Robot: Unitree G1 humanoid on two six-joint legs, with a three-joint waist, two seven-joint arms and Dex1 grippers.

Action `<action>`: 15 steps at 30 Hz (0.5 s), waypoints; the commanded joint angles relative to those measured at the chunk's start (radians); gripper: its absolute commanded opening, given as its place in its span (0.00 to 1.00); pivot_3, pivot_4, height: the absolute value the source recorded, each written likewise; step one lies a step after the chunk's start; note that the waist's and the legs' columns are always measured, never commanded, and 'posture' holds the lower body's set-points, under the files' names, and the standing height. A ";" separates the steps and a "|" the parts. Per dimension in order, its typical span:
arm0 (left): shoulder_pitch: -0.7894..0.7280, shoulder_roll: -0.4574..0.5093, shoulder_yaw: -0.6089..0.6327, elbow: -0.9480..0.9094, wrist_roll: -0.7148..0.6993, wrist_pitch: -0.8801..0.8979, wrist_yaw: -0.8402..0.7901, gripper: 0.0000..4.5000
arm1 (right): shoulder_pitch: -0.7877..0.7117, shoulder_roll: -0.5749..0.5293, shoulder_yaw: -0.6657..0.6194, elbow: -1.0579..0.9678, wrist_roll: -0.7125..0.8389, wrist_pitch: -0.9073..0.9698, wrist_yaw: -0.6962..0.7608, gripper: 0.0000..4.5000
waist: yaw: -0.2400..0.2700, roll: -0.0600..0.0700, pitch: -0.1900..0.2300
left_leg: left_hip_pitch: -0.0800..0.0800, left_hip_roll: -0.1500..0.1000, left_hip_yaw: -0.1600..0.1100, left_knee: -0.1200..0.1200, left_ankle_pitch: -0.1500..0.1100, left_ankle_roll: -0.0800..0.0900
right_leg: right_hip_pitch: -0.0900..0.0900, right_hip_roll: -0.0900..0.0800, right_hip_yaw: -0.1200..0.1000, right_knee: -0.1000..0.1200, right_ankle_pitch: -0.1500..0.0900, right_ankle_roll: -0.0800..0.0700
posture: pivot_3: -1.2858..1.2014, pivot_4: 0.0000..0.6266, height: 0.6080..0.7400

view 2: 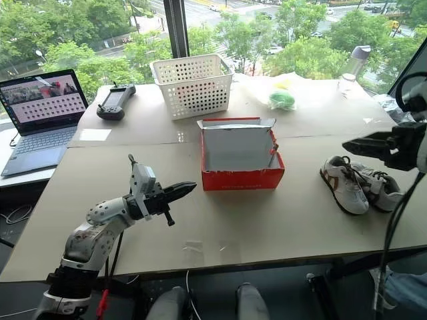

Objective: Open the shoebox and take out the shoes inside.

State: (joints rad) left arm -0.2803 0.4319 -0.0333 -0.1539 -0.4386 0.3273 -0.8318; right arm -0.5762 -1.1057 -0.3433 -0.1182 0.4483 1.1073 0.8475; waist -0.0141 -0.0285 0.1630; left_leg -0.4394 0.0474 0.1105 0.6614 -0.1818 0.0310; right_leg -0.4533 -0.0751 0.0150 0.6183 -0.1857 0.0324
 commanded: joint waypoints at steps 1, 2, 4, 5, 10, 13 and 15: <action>-0.015 0.003 0.060 0.006 0.009 -0.023 0.052 0.00 | 0.078 0.127 0.034 -0.088 -0.121 -0.143 -0.214 0.64 | 0.007 0.000 0.000 | -0.001 0.000 0.001 0.000 0.000 0.000 | -0.001 -0.001 -0.001 -0.002 0.000 0.000 | 0.52 0.24 0.95; -0.015 0.001 0.066 0.007 0.011 -0.023 0.060 0.00 | 0.091 0.164 0.036 -0.102 -0.136 -0.167 -0.253 0.64 | 0.007 0.000 0.000 | -0.003 0.001 0.001 0.000 0.000 0.000 | -0.002 -0.001 -0.001 -0.002 0.000 0.000 | 0.52 0.24 0.95; -0.013 -0.005 0.076 0.003 0.009 -0.019 0.077 0.00 | 0.132 0.213 0.054 -0.117 -0.187 -0.230 -0.313 0.64 | 0.008 0.001 -0.001 | -0.006 -0.001 0.000 0.000 0.000 0.001 | -0.004 -0.002 0.001 -0.004 0.005 0.001 | 0.52 0.24 0.95; -0.013 -0.009 0.081 0.000 0.005 -0.014 0.088 0.00 | 0.154 0.230 0.067 -0.121 -0.215 -0.261 -0.340 0.64 | 0.010 0.001 -0.001 | -0.007 -0.002 0.000 0.000 0.000 0.001 | -0.004 -0.002 0.002 -0.004 0.008 0.003 | 0.52 0.24 0.95; -0.008 -0.053 0.124 -0.009 0.067 -0.037 0.260 0.00 | 0.306 0.417 0.053 -0.067 -0.318 -0.539 -0.524 0.64 | 0.015 -0.001 -0.001 | -0.007 -0.002 0.001 0.000 -0.001 0.002 | -0.002 -0.001 -0.001 -0.006 0.009 0.004 | 0.52 0.24 0.95; -0.022 -0.106 0.182 0.026 0.187 -0.087 0.486 0.00 | 0.366 0.470 0.042 -0.045 -0.355 -0.660 -0.568 0.64 | 0.017 -0.001 -0.001 | -0.006 -0.001 0.000 0.000 -0.001 0.002 | -0.001 -0.001 -0.002 -0.005 0.008 0.006 | 0.52 0.24 0.95; -0.021 -0.128 0.200 0.046 0.257 -0.104 0.596 0.00 | 0.375 0.495 0.024 -0.045 -0.344 -0.699 -0.577 0.64 | 0.011 0.000 -0.001 | -0.005 -0.001 0.000 0.000 -0.001 0.002 | -0.001 -0.001 -0.001 -0.005 0.008 0.006 | 0.52 0.24 0.95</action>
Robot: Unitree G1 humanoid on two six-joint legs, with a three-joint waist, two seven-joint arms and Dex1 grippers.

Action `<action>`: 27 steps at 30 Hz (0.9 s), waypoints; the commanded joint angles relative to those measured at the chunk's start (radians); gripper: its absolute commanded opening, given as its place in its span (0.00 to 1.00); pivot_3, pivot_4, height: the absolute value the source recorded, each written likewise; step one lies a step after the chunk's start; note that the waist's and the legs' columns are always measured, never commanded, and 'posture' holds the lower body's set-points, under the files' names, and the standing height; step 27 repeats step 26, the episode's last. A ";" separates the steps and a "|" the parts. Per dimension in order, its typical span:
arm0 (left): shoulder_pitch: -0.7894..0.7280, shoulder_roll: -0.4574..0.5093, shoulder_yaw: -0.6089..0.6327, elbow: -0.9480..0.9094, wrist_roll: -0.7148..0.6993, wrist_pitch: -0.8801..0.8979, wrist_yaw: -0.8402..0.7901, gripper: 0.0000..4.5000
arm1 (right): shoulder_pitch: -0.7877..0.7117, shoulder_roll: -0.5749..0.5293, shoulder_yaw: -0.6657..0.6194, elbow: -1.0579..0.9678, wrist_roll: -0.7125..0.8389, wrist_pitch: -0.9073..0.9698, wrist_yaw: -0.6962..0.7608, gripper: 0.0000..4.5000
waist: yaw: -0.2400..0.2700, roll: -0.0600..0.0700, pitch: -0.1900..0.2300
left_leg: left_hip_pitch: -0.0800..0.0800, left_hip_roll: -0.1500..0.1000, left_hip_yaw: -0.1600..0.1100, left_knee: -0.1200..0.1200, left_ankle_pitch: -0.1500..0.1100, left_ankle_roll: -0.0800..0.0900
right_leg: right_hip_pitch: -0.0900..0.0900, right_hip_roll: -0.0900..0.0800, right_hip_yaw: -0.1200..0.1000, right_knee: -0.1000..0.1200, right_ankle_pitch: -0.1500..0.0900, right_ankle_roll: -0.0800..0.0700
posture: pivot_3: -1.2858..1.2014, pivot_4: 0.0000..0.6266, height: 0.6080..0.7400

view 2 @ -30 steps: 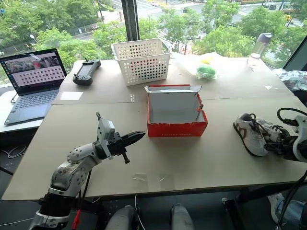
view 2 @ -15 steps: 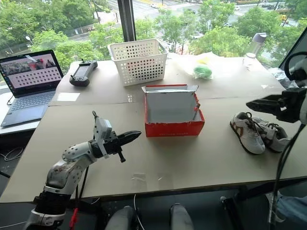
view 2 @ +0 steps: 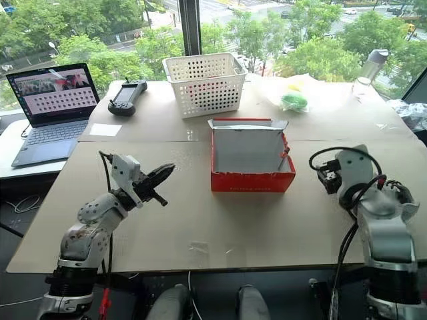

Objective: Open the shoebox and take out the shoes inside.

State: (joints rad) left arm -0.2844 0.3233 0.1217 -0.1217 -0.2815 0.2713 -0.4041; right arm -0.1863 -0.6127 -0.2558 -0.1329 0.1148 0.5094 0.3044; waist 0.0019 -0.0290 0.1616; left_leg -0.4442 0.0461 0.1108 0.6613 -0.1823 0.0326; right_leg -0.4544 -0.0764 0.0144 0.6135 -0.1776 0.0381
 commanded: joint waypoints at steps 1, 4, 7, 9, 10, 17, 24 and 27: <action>-0.012 -0.043 0.058 0.022 0.127 -0.055 0.230 0.00 | -0.002 0.007 -0.058 -0.024 -0.020 -0.123 -0.039 0.64 | -0.011 0.000 0.000 | 0.001 0.000 -0.001 0.000 0.000 0.001 | 0.000 0.000 0.001 0.000 0.001 0.001 | 0.52 0.24 0.95; 0.000 -0.115 0.080 0.042 0.181 -0.050 0.380 0.00 | 0.025 0.026 -0.056 -0.005 -0.037 -0.173 -0.058 0.64 | -0.014 0.000 0.000 | 0.005 0.000 -0.001 0.000 0.001 0.001 | 0.005 0.000 0.002 -0.002 0.000 0.000 | 0.52 0.24 0.95; 0.010 -0.174 0.097 0.068 0.189 -0.072 0.446 0.00 | 0.038 0.039 -0.064 0.014 -0.041 -0.206 -0.066 0.64 | -0.015 0.000 0.000 | 0.010 0.001 0.000 0.000 0.001 0.001 | 0.012 0.000 0.000 -0.003 -0.002 -0.002 | 0.52 0.24 0.95; 0.018 -0.202 0.111 0.099 0.180 -0.101 0.468 0.00 | 0.047 0.047 -0.062 0.025 -0.039 -0.226 -0.063 0.64 | -0.014 0.000 0.000 | 0.011 0.001 0.000 0.000 0.000 -0.001 | 0.012 0.000 0.000 -0.003 -0.002 -0.003 | 0.52 0.24 0.95; 0.023 -0.207 0.112 0.113 0.182 -0.114 0.472 0.00 | 0.052 0.051 -0.059 0.029 -0.039 -0.236 -0.060 0.64 | -0.014 0.000 0.000 | 0.011 0.001 0.000 0.000 -0.001 -0.002 | 0.012 0.000 0.000 -0.003 -0.002 -0.003 | 0.52 0.24 0.95; 0.057 -0.219 0.113 0.191 0.181 -0.171 0.475 0.00 | 0.109 0.079 -0.048 0.052 -0.041 -0.306 -0.053 0.64 | -0.015 0.000 0.000 | 0.013 0.001 0.000 0.000 -0.002 -0.004 | 0.014 0.000 0.000 -0.003 -0.002 -0.003 | 0.52 0.24 0.95; 0.047 -0.222 0.109 0.216 0.168 -0.200 0.460 0.00 | 0.135 0.092 -0.038 0.066 -0.045 -0.339 -0.049 0.64 | -0.016 0.000 0.000 | 0.013 0.001 0.000 0.000 -0.003 -0.005 | 0.014 -0.001 0.000 -0.003 -0.002 -0.003 | 0.52 0.24 0.95; 0.044 -0.221 0.109 0.218 0.168 -0.193 0.461 0.00 | 0.136 0.092 -0.034 0.073 -0.049 -0.345 -0.047 0.64 | -0.016 0.000 0.000 | 0.013 0.001 0.000 0.000 -0.003 -0.005 | 0.014 -0.001 0.000 -0.003 -0.002 -0.003 | 0.52 0.24 0.95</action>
